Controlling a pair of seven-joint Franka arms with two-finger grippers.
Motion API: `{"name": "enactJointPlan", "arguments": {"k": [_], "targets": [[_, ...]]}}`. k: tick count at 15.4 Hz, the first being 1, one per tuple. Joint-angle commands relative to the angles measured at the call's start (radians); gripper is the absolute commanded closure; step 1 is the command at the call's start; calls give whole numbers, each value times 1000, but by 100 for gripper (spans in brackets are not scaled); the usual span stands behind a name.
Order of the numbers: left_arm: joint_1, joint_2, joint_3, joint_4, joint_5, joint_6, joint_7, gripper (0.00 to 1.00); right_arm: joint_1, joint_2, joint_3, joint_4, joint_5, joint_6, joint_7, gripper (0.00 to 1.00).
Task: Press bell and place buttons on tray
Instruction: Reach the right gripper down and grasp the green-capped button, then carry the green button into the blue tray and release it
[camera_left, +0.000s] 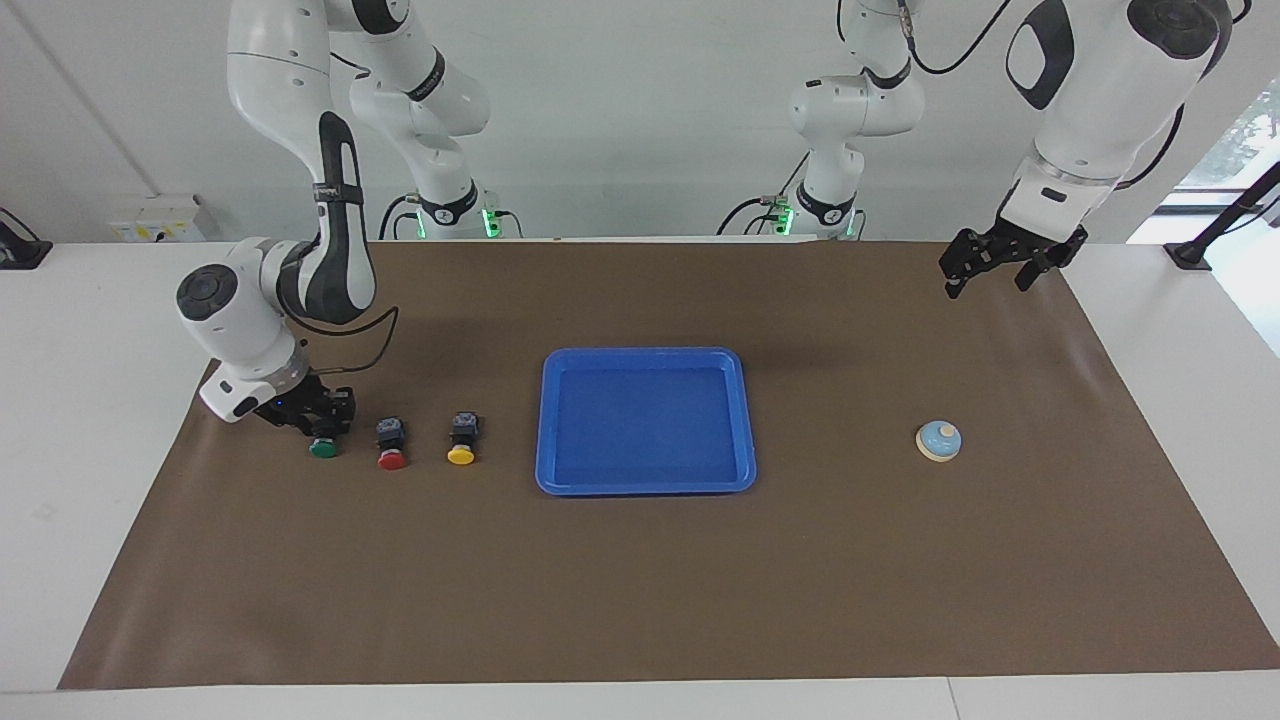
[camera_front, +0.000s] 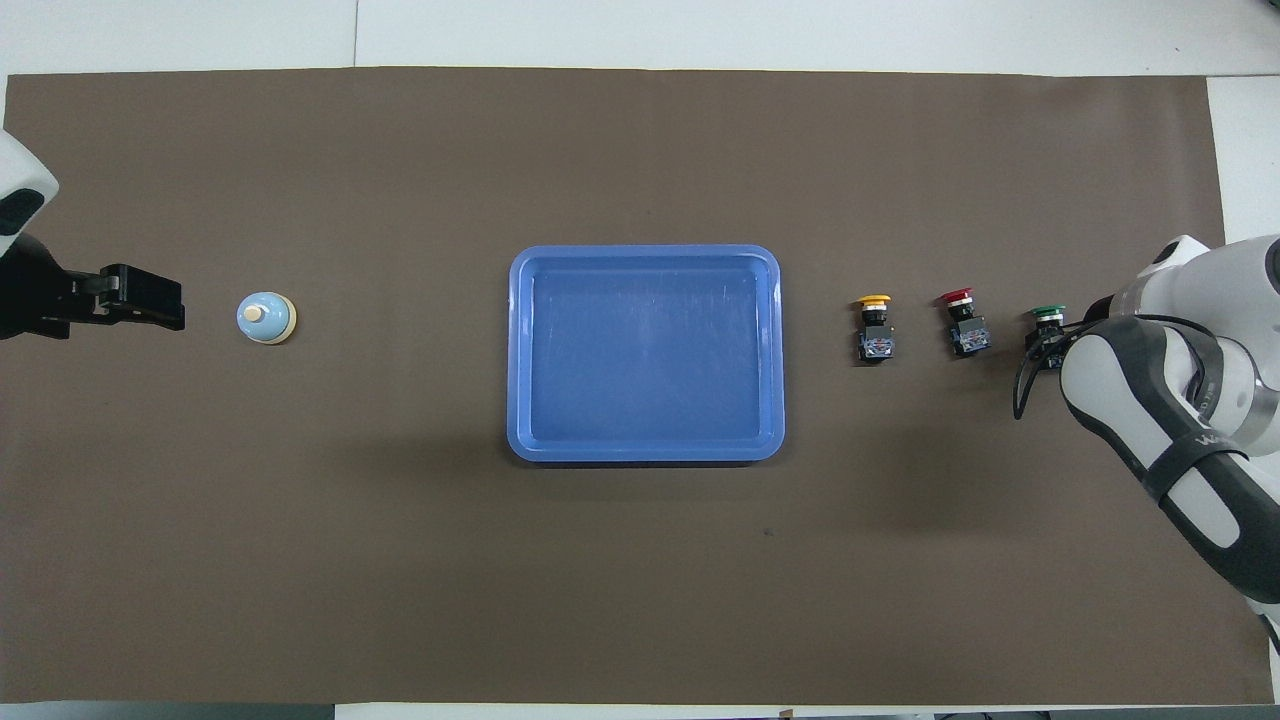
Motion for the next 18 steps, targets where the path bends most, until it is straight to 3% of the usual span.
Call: {"name": "enactJointPlan", "arguments": {"k": [1, 4, 7, 11, 13, 18], "targets": [[-11, -19, 2, -16, -9, 13, 4, 0, -3, -19, 11, 15, 12, -17, -9, 100], [-5, -21, 4, -17, -9, 5, 1, 0, 57, -56, 23, 131, 13, -187, 64, 100], [4, -21, 8, -17, -9, 4, 1, 0, 199, -76, 31, 194, 13, -311, 290, 100], [-2, -21, 8, -17, -9, 4, 1, 0, 475, -62, 31, 243, 15, -315, 662, 100], [1, -21, 7, -17, -9, 8, 3, 0, 578, -9, 31, 306, 16, -341, 783, 100], [6, -21, 8, -17, -9, 4, 1, 0, 660, 87, 33, 317, 16, -281, 845, 100]]}}
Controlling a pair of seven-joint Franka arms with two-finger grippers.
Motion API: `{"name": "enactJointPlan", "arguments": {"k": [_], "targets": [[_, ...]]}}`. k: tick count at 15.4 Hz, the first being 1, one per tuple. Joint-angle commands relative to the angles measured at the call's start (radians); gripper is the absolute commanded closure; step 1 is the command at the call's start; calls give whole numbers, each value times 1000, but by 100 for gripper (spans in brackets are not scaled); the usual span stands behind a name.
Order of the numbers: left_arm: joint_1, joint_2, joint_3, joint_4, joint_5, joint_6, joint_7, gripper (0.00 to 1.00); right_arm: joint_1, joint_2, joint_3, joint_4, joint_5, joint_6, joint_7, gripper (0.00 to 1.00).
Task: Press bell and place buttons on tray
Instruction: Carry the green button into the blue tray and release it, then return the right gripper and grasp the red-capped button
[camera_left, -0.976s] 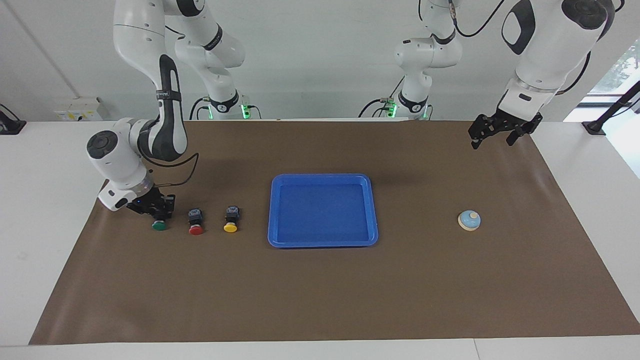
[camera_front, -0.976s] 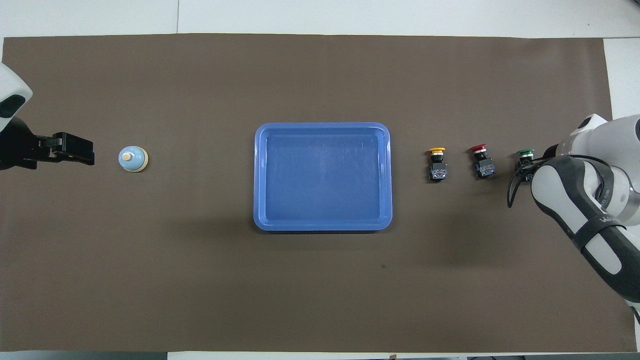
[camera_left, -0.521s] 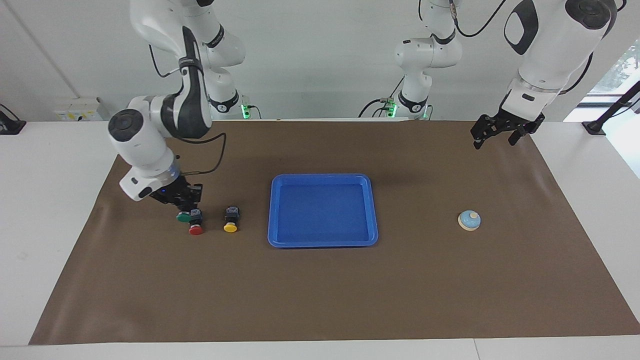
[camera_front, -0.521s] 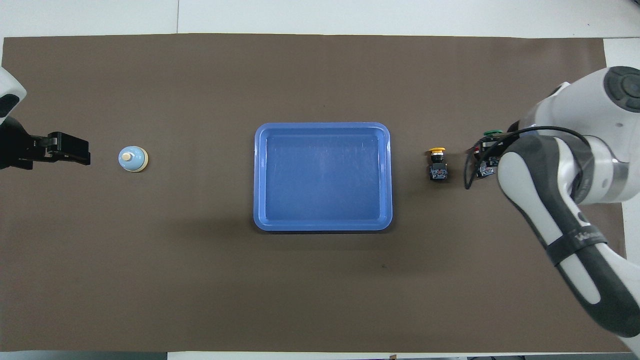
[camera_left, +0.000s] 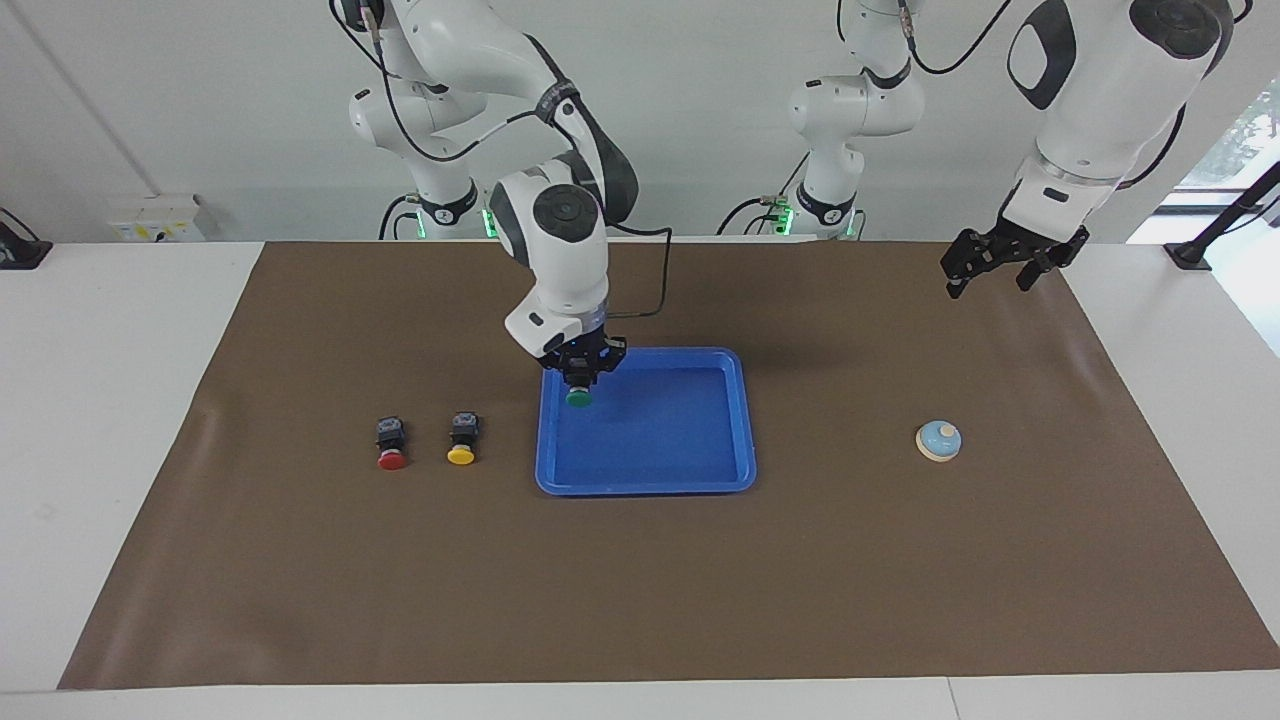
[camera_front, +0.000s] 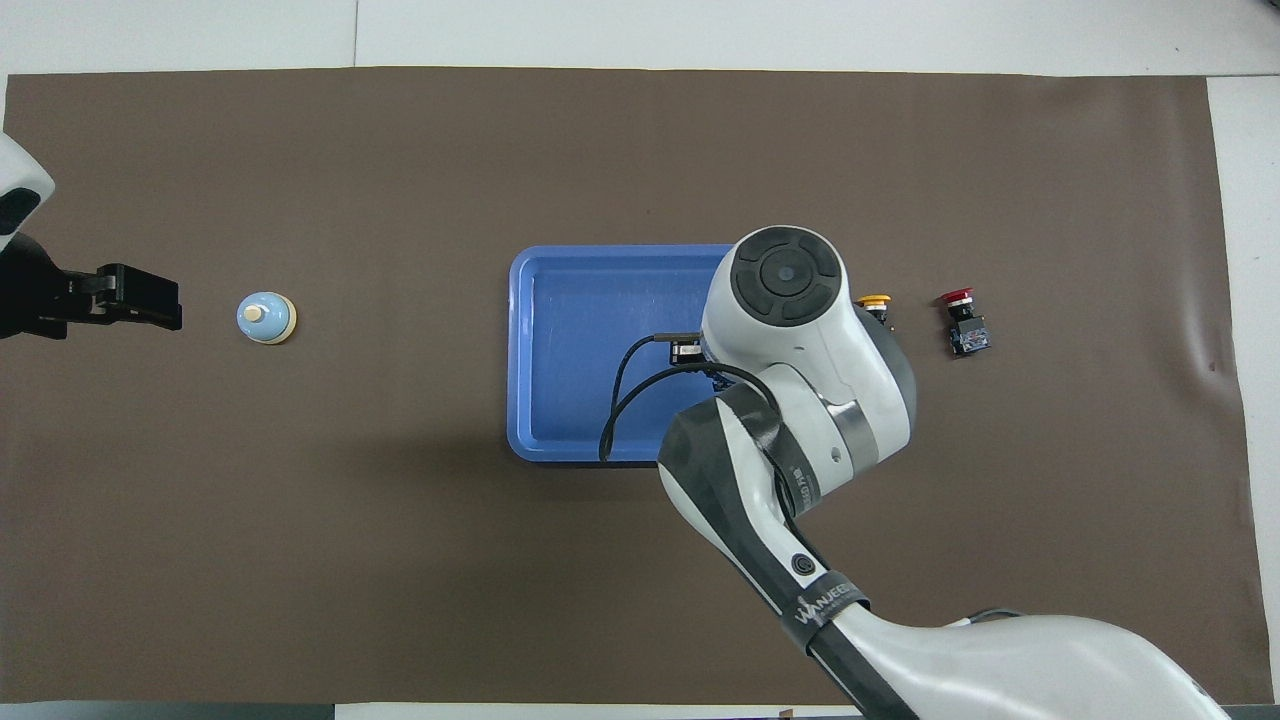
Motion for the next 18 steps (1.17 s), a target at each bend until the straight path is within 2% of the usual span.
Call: {"name": "enactJointPlan", "arguments": {"k": [1, 5, 6, 7, 8, 10, 12, 15, 18], "targets": [[4, -21, 6, -17, -9, 2, 1, 0, -11, 47, -7, 19, 13, 23, -4, 100], [2, -21, 6, -17, -9, 2, 1, 0, 4, 60, -5, -16, 40, 89, 3, 100], [2, -21, 6, -17, -9, 2, 1, 0, 4, 58, -7, -22, 52, 94, 8, 85], [2, -21, 6, -17, -9, 2, 1, 0, 4, 57, -7, -23, 52, 82, 9, 38], [4, -21, 6, -17, -9, 2, 1, 0, 2, 49, -10, -21, 46, 77, 5, 0], [4, -21, 6, -17, -9, 2, 1, 0, -21, 32, -16, 16, 39, 2, -9, 0], [2, -21, 6, -17, -9, 2, 1, 0, -92, -4, -19, 50, 39, -76, -67, 0], [4, -21, 6, -17, -9, 2, 1, 0, -255, -69, -19, 17, 36, -101, -275, 0], [4, -21, 6, -17, -9, 2, 1, 0, -396, -78, -22, -16, -35, -81, -523, 0]]}}
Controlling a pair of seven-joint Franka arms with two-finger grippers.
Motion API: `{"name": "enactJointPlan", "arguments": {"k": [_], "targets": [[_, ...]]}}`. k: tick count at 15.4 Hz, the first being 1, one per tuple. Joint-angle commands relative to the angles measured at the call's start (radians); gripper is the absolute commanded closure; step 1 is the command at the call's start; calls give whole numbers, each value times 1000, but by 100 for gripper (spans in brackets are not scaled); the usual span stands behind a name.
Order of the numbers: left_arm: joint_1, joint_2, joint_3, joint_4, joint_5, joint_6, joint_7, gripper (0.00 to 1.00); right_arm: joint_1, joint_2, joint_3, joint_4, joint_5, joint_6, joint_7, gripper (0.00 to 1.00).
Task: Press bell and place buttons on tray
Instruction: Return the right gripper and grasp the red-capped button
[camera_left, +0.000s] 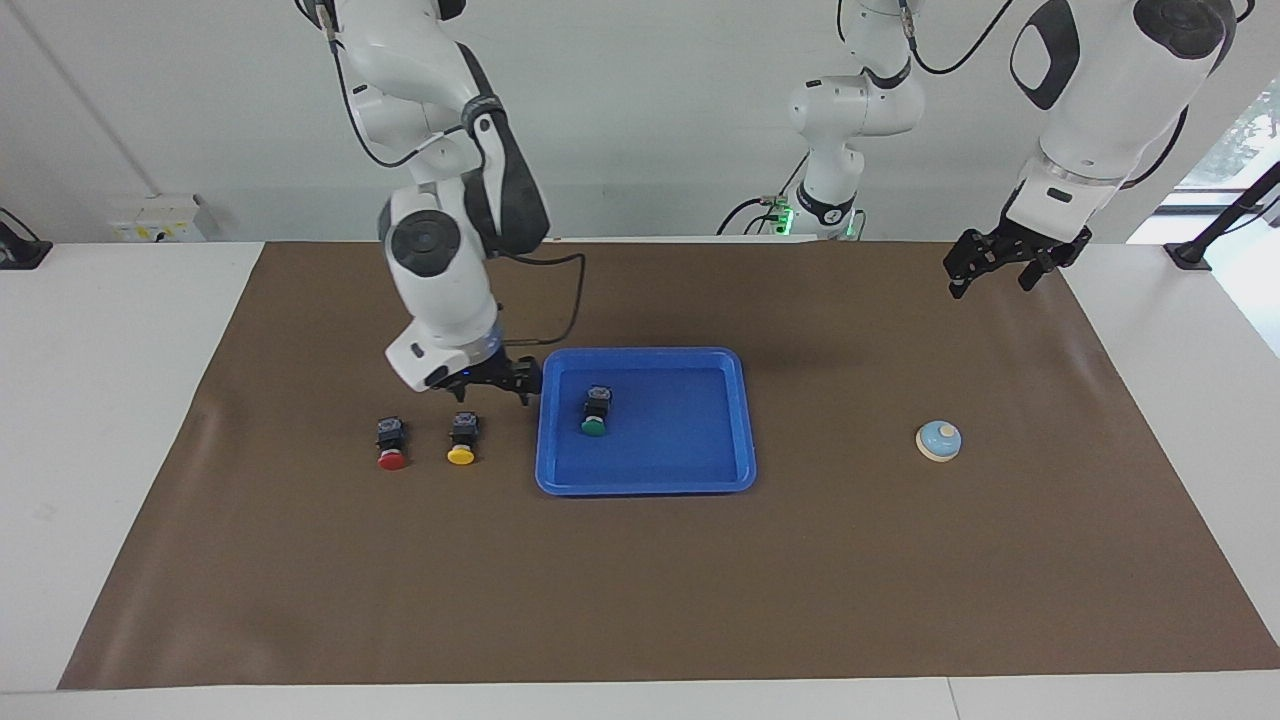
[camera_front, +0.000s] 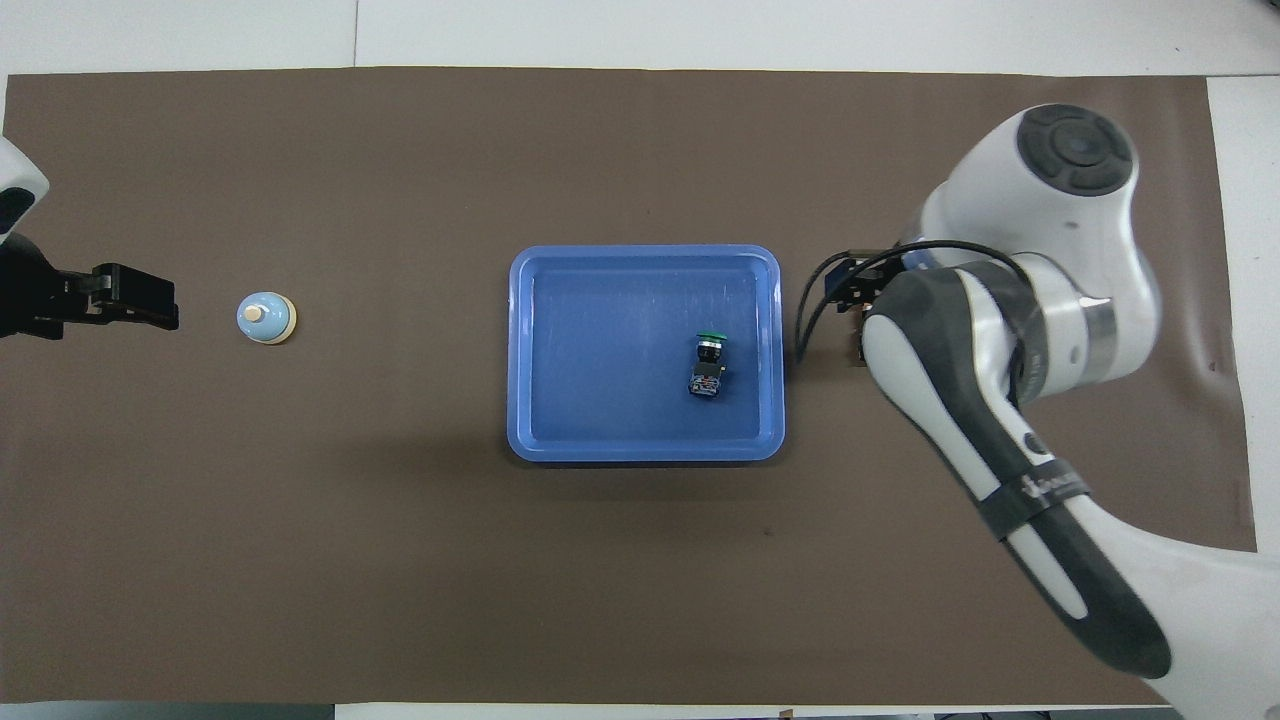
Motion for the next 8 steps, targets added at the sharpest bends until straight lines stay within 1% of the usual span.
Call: {"name": "enactJointPlan", "arguments": {"k": [1, 2, 3, 5, 8], "targets": [[2, -21, 2, -17, -9, 2, 1, 0, -134, -16, 13, -69, -56, 62, -259, 0], [2, -21, 2, -17, -9, 2, 1, 0, -174, -16, 13, -95, -56, 115, -352, 0], [2, -21, 2, -17, -9, 2, 1, 0, -199, -17, 14, -127, -56, 148, -396, 0], [3, -21, 2, -17, -9, 2, 1, 0, -204, -17, 14, -181, -56, 207, -409, 0], [3, -21, 2, -17, -9, 2, 1, 0, -209, 0, 14, -193, -55, 246, -467, 0]]}}
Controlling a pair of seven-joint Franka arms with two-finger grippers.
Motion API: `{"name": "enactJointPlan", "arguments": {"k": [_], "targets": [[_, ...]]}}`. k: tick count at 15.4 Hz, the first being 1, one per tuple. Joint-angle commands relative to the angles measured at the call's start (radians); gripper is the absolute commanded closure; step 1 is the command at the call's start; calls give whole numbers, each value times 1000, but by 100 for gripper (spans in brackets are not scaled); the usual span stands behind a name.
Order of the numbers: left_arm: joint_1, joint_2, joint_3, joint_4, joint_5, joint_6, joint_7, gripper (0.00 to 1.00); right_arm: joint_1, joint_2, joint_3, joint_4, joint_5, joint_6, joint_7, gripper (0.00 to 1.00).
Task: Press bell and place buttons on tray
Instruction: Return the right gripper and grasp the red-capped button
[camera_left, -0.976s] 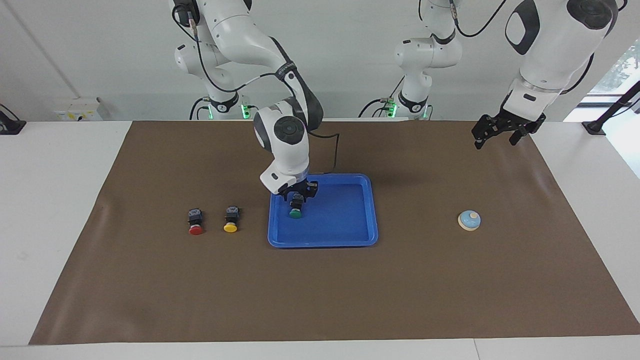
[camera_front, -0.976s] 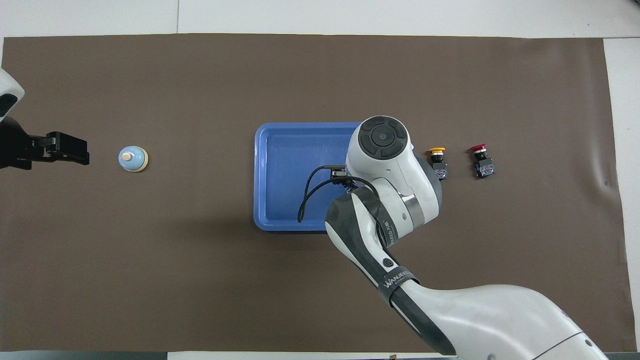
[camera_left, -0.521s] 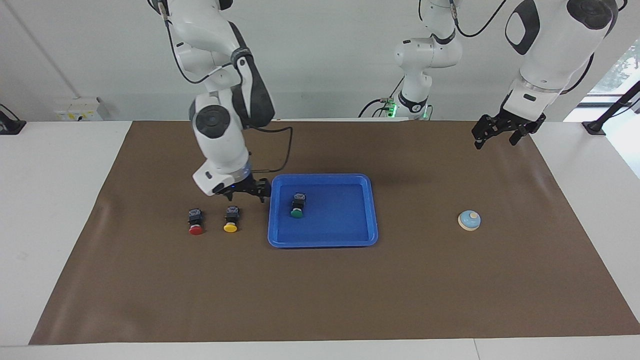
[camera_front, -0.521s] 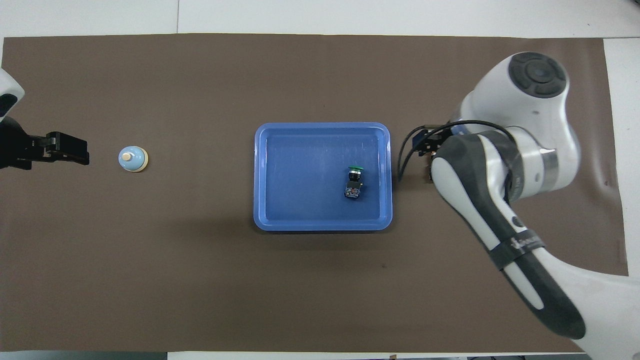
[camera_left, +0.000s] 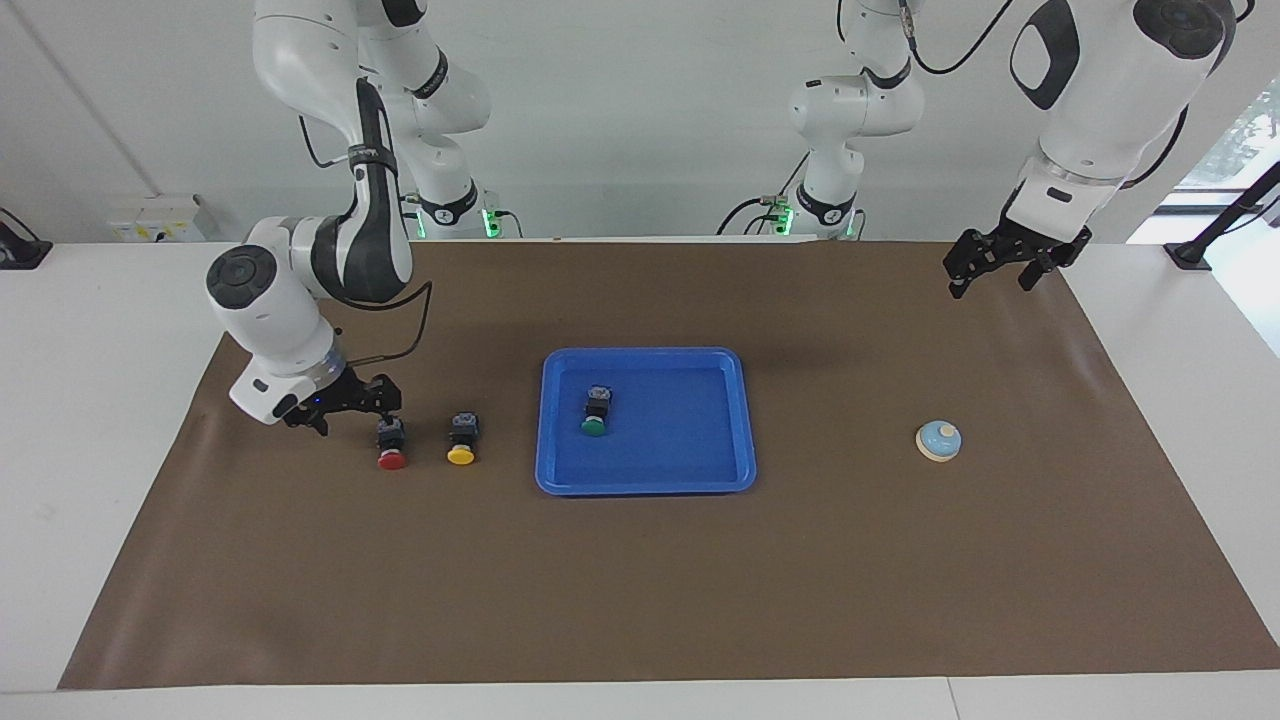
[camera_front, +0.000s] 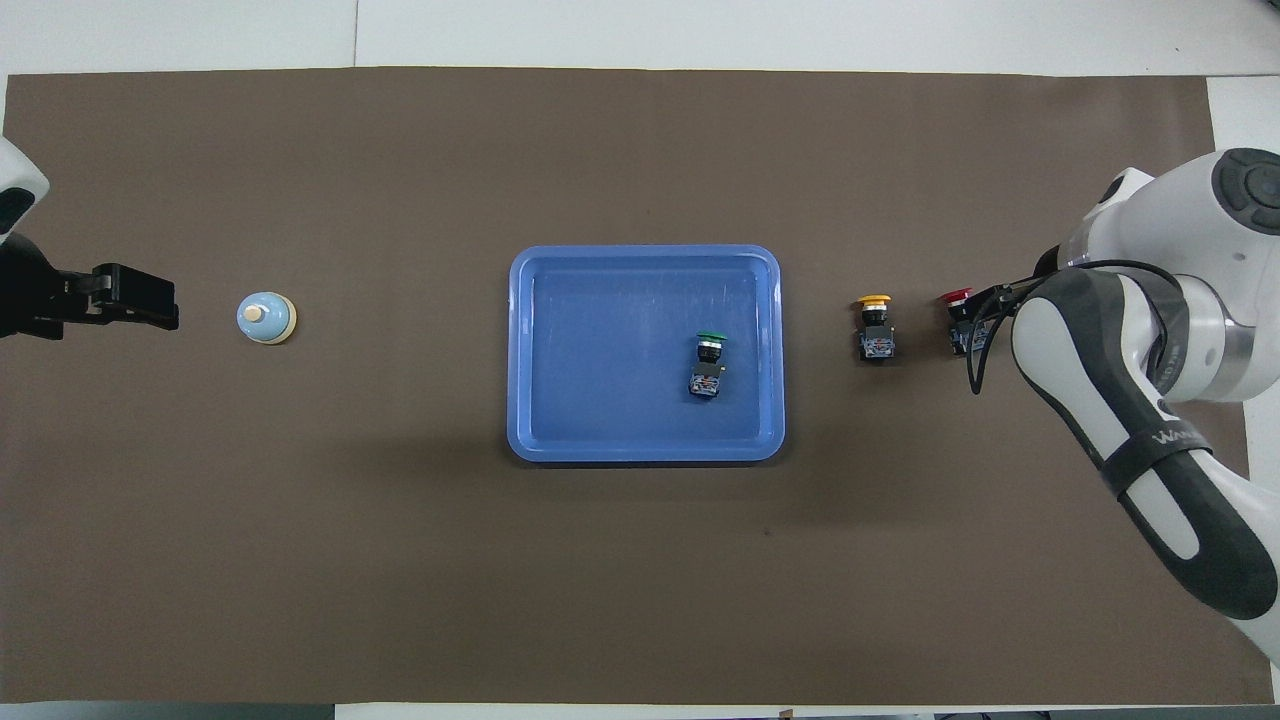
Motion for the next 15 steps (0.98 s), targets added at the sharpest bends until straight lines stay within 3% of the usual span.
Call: {"name": "enactJointPlan", "arguments": {"k": [1, 8, 12, 13, 15], "targets": [[3, -21, 2, -17, -9, 2, 1, 0, 0, 5, 12, -24, -17, 42, -35, 0], [3, -21, 2, -17, -9, 2, 1, 0, 11, 31, 12, -54, -11, 79, -22, 0], [3, -21, 2, -17, -9, 2, 1, 0, 13, 31, 12, -134, -8, 191, 1, 3], [2, -21, 2, -17, -9, 2, 1, 0, 13, 31, 14, -137, -8, 197, 11, 16], [3, -21, 2, -17, -9, 2, 1, 0, 16, 33, 12, -145, -8, 206, 31, 62]]}}
